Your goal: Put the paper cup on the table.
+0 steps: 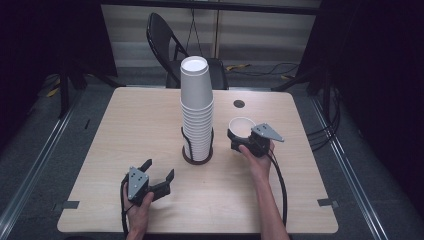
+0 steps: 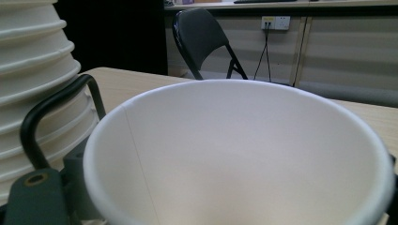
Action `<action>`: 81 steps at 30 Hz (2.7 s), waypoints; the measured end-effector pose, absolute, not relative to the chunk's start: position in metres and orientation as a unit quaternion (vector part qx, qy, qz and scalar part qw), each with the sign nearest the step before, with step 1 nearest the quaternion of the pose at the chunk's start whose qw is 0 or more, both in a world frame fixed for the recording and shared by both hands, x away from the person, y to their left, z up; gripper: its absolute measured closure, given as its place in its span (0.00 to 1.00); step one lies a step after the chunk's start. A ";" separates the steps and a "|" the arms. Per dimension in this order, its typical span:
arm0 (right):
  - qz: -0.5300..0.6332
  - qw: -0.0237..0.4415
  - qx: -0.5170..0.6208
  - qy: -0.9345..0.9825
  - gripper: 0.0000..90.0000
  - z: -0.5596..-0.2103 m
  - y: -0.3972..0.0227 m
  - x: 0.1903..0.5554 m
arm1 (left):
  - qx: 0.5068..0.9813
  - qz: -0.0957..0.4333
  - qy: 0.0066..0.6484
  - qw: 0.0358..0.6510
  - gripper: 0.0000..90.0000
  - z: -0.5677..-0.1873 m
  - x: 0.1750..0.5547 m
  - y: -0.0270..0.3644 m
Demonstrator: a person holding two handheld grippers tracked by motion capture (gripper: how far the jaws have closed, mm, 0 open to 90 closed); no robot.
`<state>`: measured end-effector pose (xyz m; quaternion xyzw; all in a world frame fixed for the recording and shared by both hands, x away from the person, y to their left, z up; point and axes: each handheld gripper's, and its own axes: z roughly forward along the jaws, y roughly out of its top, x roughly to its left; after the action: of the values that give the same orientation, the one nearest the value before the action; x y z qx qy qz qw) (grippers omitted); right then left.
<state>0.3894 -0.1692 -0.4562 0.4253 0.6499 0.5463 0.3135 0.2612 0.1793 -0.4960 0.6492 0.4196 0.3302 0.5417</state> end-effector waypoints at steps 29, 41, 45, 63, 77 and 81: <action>0.518 0.306 0.432 0.672 0.13 -0.483 -0.163 0.412 | 0.633 0.334 0.423 0.555 0.17 -0.497 0.258 0.182; 0.484 0.276 0.454 0.695 0.15 -0.493 -0.167 0.413 | 0.635 0.342 0.423 0.549 0.17 -0.497 0.258 0.180; 0.471 0.271 0.464 0.700 0.14 -0.494 -0.168 0.413 | 0.632 0.340 0.426 0.552 0.17 -0.497 0.258 0.181; 0.466 0.274 0.474 0.695 0.15 -0.488 -0.174 0.386 | 0.632 0.344 0.426 0.548 0.18 -0.497 0.258 0.180; 0.508 0.293 0.471 0.659 0.15 -0.477 -0.184 0.347 | 0.628 0.342 0.429 0.552 0.18 -0.497 0.258 0.180; 0.516 0.297 0.470 0.652 0.15 -0.475 -0.186 0.335 | 0.628 0.342 0.430 0.552 0.18 -0.497 0.258 0.181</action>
<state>0.3355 -0.1856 -0.4748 0.4699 0.6518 0.5159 0.2971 0.2576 0.1805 -0.4971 0.6276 0.4297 0.3419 0.5519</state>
